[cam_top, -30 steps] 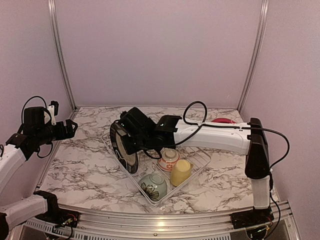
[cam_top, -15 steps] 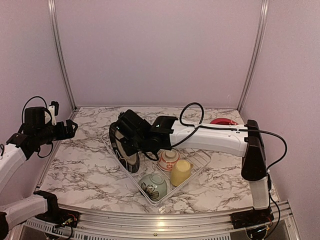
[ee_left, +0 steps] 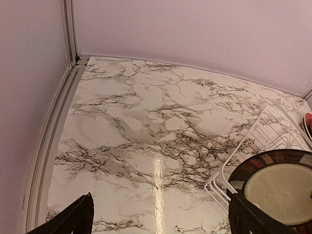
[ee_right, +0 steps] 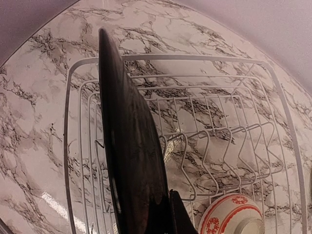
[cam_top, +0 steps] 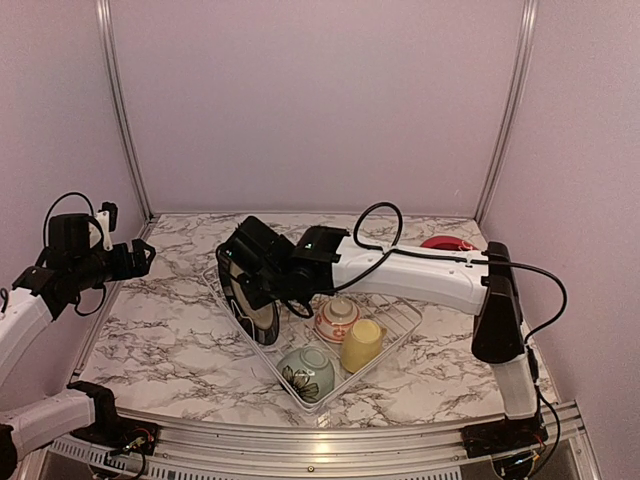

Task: Unload the mixed dishes from the dish rack
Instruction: Grab the plate from the dish rack, then place the plate with another plate.

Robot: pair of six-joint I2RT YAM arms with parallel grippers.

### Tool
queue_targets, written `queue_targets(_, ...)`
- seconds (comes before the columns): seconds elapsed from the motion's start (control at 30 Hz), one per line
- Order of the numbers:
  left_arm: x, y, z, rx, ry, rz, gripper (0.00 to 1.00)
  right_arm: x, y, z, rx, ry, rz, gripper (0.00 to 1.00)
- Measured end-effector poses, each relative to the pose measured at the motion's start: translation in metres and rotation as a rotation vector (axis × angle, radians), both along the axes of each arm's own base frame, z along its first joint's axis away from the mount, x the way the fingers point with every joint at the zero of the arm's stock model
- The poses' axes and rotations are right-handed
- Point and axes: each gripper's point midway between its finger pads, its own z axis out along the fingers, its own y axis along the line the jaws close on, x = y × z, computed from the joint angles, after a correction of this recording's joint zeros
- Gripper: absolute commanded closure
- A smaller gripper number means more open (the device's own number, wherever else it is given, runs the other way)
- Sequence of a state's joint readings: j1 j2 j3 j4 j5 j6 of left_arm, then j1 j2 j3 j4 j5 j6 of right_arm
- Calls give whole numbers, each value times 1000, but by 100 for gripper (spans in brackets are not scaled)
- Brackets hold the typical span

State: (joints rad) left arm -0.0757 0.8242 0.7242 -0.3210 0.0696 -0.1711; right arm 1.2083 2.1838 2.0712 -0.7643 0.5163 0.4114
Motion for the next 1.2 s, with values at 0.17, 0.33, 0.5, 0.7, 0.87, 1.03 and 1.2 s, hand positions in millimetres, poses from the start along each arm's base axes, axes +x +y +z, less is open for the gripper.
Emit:
queue_targets(0.17,-1,0,3,-1,-10,-1,1,0,1,2,-10,1,4,100)
queue_targets(0.33,-1,-2,3,-6,-11,-10,1,0,1,6,-23,-8,14,100)
queue_targets(0.5,-3,-3,6,-11,-21,-17,1,-2,2,10,-40,-32,26,100)
queue_targets(0.7,-3,-3,7,-11,-25,-17,1,-3,-1,20,-46,-57,45,100)
queue_targets(0.87,-4,-3,10,-12,-34,-16,1,-5,-9,41,-21,-94,60,100)
queue_targets(1.03,-4,-3,10,-12,-33,-17,1,-2,-23,65,32,-118,58,100)
queue_targets(1.2,-4,-3,10,-11,-33,-16,1,11,-39,86,127,-104,54,100)
